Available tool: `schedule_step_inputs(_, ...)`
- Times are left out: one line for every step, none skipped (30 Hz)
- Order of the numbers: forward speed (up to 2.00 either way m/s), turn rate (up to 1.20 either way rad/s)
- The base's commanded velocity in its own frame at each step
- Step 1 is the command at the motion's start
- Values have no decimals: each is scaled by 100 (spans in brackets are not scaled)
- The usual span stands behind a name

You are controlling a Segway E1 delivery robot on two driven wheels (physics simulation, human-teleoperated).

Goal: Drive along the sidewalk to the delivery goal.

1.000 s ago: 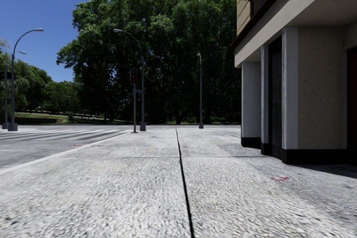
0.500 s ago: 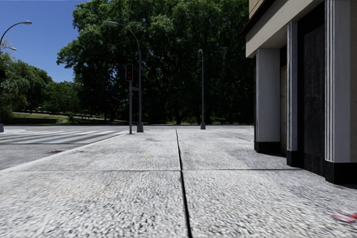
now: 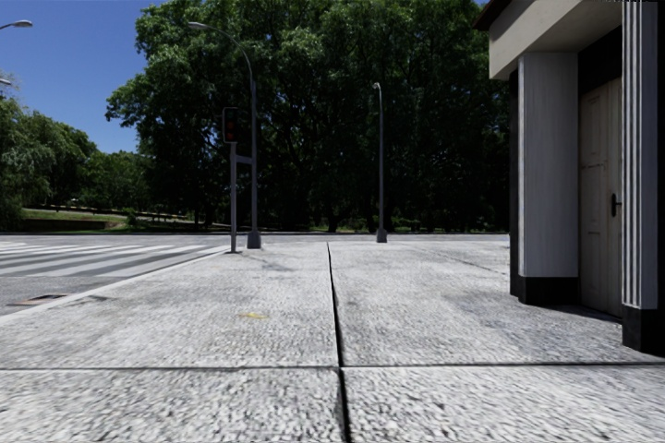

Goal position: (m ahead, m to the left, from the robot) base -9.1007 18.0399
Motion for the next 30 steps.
schedule_step_inputs(200, 0)
schedule_step_inputs(200, 0)
schedule_step_inputs(200, 0)
schedule_step_inputs(200, 0)
schedule_step_inputs(200, 0)
schedule_step_inputs(200, 0)
schedule_step_inputs(200, 0)
schedule_step_inputs(200, 0)
schedule_step_inputs(200, 0)
schedule_step_inputs(200, 0)
schedule_step_inputs(200, 0)
schedule_step_inputs(200, 0)
schedule_step_inputs(200, 0)
schedule_step_inputs(200, 0)
schedule_step_inputs(200, 0)
schedule_step_inputs(200, 0)
schedule_step_inputs(200, 0)
schedule_step_inputs(200, 0)
schedule_step_inputs(200, 0)
schedule_step_inputs(200, 0)
schedule_step_inputs(200, 0)
schedule_step_inputs(200, 0)
schedule_step_inputs(200, 0)
schedule_step_inputs(200, 0)
schedule_step_inputs(200, 0)
schedule_step_inputs(200, 0)
schedule_step_inputs(200, 0)
schedule_step_inputs(200, 0)
schedule_step_inputs(200, 0)
schedule_step_inputs(200, 0)
